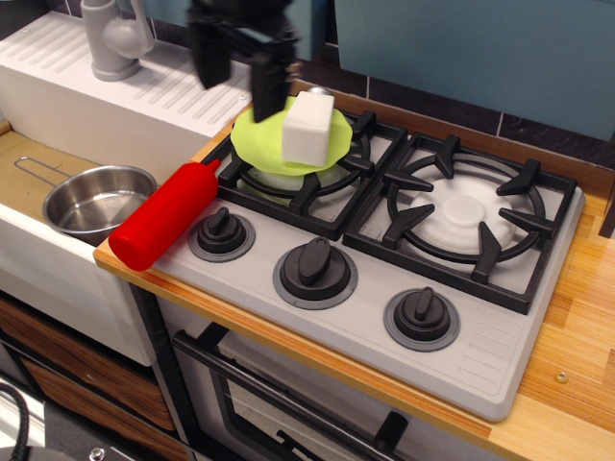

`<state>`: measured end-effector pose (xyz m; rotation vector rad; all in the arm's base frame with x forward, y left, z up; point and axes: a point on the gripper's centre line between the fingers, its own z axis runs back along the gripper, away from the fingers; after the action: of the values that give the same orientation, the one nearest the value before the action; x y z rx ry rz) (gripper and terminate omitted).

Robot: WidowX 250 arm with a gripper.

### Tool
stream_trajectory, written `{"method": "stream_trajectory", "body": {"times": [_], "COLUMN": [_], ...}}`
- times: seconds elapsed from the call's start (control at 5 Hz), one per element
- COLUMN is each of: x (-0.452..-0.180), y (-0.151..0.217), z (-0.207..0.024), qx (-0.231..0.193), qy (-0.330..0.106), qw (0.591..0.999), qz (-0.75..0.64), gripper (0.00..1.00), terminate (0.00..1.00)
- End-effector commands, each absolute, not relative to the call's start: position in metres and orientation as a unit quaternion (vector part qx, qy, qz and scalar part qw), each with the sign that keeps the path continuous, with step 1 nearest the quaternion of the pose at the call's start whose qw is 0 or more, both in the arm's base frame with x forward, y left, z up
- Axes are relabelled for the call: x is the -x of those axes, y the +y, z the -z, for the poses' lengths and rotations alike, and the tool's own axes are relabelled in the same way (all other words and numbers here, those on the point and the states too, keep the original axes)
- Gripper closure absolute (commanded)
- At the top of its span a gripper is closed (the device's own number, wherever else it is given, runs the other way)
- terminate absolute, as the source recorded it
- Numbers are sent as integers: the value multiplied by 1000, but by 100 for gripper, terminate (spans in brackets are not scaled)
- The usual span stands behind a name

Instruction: Put saltcontainer on plate and ketchupbottle in pot or pan in sink

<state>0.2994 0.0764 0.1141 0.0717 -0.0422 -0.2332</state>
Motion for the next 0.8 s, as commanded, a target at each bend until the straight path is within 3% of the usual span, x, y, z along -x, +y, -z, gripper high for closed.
{"method": "stream_trajectory", "body": {"times": [0.0, 0.6], "x": [-285, -263], "y": [101, 121], "z": [-128, -96], "qx": [-64, -61], "qy": [-66, -59], "qw": [989, 996], "qz": [116, 38], "gripper": [0, 0], "terminate": [0, 0]}}
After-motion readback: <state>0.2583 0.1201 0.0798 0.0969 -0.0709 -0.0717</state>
